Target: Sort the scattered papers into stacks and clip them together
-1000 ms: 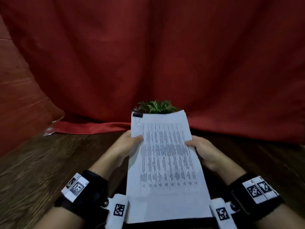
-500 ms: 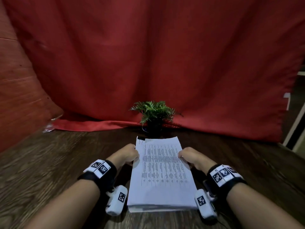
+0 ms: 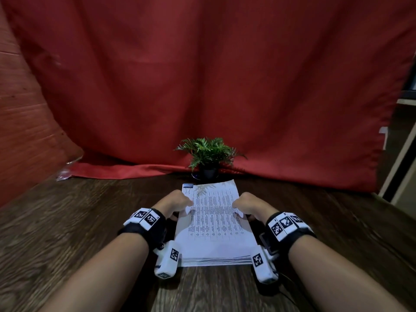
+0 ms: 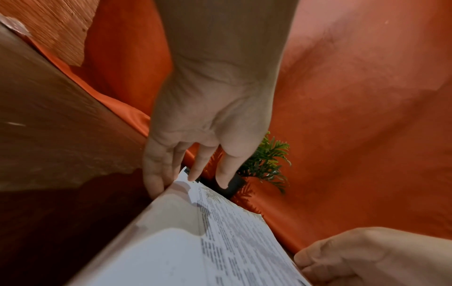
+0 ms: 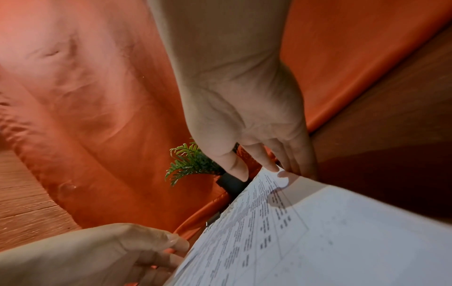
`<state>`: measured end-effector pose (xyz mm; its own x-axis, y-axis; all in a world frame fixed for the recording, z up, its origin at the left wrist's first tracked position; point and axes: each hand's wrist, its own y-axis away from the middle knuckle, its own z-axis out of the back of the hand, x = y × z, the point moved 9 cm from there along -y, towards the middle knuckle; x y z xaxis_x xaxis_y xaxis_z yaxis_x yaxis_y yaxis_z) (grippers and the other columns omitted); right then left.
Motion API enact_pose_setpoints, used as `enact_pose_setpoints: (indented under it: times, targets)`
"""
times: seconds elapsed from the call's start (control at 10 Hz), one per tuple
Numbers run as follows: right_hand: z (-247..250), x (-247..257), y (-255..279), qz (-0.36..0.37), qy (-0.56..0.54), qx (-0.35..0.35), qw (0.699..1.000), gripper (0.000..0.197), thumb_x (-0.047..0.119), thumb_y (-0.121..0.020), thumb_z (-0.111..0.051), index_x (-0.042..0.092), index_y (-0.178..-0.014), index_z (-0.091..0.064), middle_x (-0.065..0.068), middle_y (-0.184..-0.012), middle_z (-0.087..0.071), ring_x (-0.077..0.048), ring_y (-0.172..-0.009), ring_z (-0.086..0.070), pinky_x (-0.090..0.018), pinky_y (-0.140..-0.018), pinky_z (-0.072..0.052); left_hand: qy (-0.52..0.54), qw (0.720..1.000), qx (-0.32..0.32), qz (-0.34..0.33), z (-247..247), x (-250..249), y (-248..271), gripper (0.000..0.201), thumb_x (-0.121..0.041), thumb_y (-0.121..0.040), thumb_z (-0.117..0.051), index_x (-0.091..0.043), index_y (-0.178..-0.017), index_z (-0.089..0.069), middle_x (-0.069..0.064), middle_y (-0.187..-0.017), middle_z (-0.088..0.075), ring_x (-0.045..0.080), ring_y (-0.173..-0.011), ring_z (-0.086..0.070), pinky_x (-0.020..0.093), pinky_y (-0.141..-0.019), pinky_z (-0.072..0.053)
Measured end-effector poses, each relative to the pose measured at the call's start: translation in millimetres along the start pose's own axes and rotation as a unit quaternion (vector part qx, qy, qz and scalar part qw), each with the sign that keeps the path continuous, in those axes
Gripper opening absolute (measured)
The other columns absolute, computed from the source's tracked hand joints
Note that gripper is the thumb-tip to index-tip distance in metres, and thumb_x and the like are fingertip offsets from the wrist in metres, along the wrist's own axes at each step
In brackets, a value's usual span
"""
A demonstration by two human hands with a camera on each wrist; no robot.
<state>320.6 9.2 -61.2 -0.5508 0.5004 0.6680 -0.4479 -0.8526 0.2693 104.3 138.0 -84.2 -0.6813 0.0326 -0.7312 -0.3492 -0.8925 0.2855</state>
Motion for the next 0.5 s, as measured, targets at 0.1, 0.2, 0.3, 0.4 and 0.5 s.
enact_pose_setpoints:
  times: [0.1, 0.2, 0.3, 0.4, 0.5]
  targets:
    - [-2.5, -1.7, -2.8, 0.005, 0.011, 0.009, 1.0, 0.019, 0.012, -0.092, -0.052, 0.011, -0.074, -0.046, -0.002, -0.066, -0.041, -0.019, -0.062, -0.037, -0.031, -0.058, -0.027, -0.011, 1.0, -0.005, -0.004, -1.5, -0.1, -2.0, 0.038, -0.019, -0.102, -0.071, -0.008, -0.071, -0.052, 0.009, -0.067, -0.051, 0.029, -0.07, -0.057, 0.038, -0.064, -0.056]
    - [-1.9, 0.5, -0.1, 0.009, 0.018, 0.009, 1.0, 0.022, 0.012, -0.09, -0.051, 0.013, -0.07, -0.042, -0.001, -0.065, -0.039, -0.017, -0.057, -0.034, -0.032, -0.059, -0.026, -0.012, 1.0, 0.003, -0.002, -0.3, -0.6, 0.2, 0.032, -0.02, -0.101, -0.072, -0.008, -0.077, -0.054, 0.008, -0.072, -0.052, 0.028, -0.074, -0.057, 0.037, -0.063, -0.055]
    - [-1.7, -0.5, -3.1, 0.016, 0.015, 0.01, 1.0, 0.024, 0.014, -0.091, -0.052, 0.015, -0.07, -0.041, 0.0, -0.063, -0.039, -0.018, -0.055, -0.034, -0.031, -0.059, -0.026, -0.007, 1.0, 0.017, -0.007, -0.9, -1.3, 1.4, 0.028, -0.023, -0.102, -0.07, -0.007, -0.084, -0.056, 0.007, -0.072, -0.052, 0.023, -0.065, -0.054, 0.035, -0.062, -0.053]
    - [-0.5, 3.9, 2.4, 0.02, 0.02, 0.015, 0.999, 0.015, 0.018, -0.09, -0.054, 0.012, -0.077, -0.05, -0.005, -0.075, -0.048, -0.021, -0.067, -0.043, -0.032, -0.063, -0.032, -0.02, 1.0, 0.008, -0.016, 5.1, -9.0, 12.8, 0.024, -0.028, -0.104, -0.067, -0.006, -0.096, -0.061, 0.007, -0.08, -0.056, 0.023, -0.074, -0.058, 0.035, -0.064, -0.056]
    - [2.2, 25.0, 13.0, 0.082, 0.041, 0.005, 0.996, 0.022, 0.021, -0.093, -0.056, 0.0, -0.094, -0.06, -0.012, -0.09, -0.062, -0.029, -0.08, -0.059, -0.034, -0.07, -0.045, -0.047, 0.997, -0.02, -0.057, 13.7, -22.3, 23.5, 0.021, -0.028, -0.104, -0.066, -0.012, -0.091, -0.059, 0.009, -0.097, -0.061, 0.028, -0.088, -0.058, 0.038, -0.075, -0.054]
